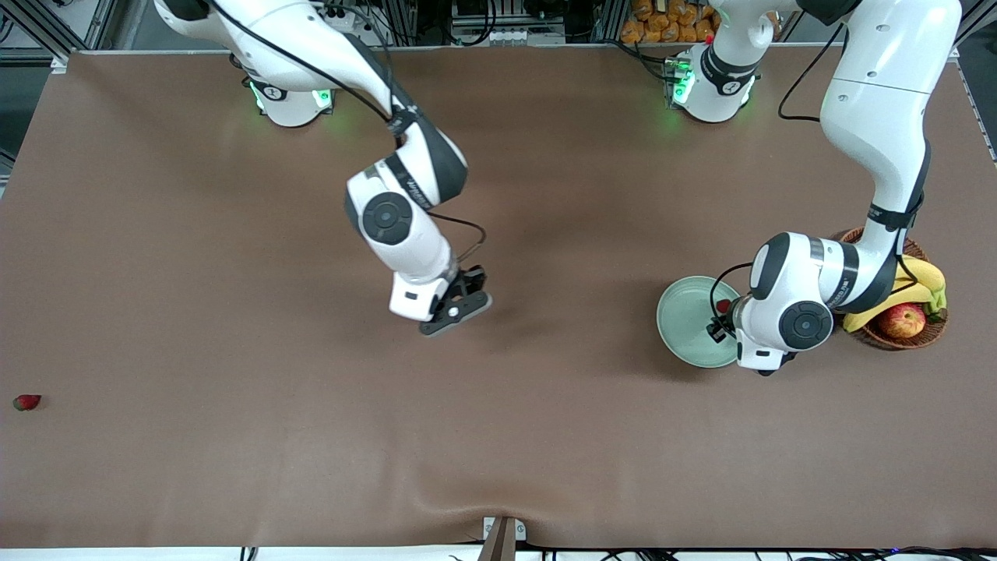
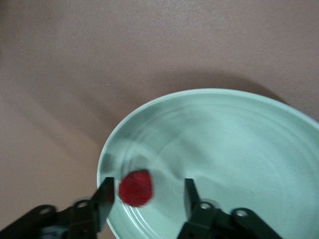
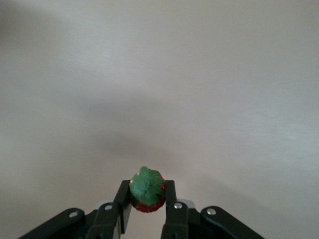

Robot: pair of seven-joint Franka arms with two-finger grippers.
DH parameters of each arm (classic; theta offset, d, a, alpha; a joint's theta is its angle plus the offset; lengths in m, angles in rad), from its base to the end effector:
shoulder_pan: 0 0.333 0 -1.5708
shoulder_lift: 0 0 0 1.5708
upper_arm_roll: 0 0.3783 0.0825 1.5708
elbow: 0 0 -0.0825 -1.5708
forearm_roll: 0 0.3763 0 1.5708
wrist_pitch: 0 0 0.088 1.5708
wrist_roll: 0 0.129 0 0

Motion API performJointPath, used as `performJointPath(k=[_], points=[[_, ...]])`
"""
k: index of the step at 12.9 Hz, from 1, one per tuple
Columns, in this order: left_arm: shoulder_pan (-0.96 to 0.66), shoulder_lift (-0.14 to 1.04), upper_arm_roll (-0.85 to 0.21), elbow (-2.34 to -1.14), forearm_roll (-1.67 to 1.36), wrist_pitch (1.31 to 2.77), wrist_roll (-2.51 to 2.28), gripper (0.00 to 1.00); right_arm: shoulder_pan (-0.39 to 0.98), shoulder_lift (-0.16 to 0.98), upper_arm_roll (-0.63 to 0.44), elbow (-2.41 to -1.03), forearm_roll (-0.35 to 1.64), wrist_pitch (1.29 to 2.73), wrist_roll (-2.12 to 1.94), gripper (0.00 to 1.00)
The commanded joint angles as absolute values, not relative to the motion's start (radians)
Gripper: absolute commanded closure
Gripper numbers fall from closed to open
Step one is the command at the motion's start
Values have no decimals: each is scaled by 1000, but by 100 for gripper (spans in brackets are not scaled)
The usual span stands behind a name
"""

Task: Collect all strawberries into plate
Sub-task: 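Place strawberry on plate with the left gripper while the right gripper moves another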

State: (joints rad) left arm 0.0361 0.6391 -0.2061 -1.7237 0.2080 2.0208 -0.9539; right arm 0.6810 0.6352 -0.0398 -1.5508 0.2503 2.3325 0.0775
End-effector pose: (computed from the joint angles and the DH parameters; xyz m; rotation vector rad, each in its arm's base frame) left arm 0.6517 -0.0814 0.2332 -2.7430 -0.9733 0.3675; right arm 0.5946 0.4609 0.3249 -2.8658 -0.6010 -0.1144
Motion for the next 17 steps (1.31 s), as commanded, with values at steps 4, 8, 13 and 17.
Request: performJointPath(k=[4,8,13,17], points=[[28,566,-271,-1681,209,1925,-965,0,811,741,-54,-1480,353,2494,231,100],[23,580,-311,-1658,193,1905,-1020,0,851,820,-54,-1480,351,2581,284,100],[0,618,-313,-1657,121,1951,-1052,0,857,877,-55,-1453,350,2628,288,84],[-66,647,-313,-1611,58,1959,-1170,0,842,885,-60,-1427,337,2669,276,0]])
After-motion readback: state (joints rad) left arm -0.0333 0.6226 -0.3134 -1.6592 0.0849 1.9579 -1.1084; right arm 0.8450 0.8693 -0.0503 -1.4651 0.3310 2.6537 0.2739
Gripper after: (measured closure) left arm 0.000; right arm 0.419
